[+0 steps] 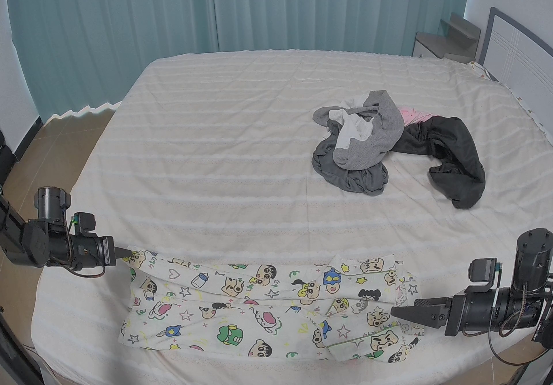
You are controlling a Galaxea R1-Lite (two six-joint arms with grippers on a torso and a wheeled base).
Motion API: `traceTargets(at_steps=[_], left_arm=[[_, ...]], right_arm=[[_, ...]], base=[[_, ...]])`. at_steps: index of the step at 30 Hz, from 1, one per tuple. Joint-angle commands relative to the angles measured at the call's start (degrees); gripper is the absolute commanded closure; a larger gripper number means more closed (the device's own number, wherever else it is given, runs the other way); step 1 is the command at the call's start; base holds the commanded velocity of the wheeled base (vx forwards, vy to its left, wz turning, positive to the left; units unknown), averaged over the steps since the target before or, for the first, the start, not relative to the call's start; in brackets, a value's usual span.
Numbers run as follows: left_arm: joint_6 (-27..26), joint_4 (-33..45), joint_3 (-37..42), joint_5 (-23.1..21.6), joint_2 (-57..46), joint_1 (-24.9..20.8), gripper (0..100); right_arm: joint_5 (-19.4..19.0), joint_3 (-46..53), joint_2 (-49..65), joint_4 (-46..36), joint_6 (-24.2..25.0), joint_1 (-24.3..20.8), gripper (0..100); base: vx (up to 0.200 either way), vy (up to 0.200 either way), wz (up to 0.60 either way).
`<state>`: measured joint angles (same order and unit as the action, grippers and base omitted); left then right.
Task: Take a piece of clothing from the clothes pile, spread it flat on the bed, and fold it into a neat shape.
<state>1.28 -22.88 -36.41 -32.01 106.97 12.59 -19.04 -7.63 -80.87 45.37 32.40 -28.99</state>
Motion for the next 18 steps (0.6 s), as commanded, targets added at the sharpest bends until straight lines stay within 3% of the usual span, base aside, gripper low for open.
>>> traceTargets(at_steps=[1, 18], left_arm=[[-1.46, -1.11, 3.37, 0.02, 0.08, 0.77, 100], [-5.50, -1.20, 8.73, 0.02, 1.57, 4.02, 100]], right_arm=[[-0.03, -0.02, 0.01, -0.02, -0.06, -0.01, 0], [-0.12, 0.25, 0.10, -0.02, -0.06, -0.10, 0]], base=[[0.000, 0.000, 0.00], [0.000, 0.000, 0.00]])
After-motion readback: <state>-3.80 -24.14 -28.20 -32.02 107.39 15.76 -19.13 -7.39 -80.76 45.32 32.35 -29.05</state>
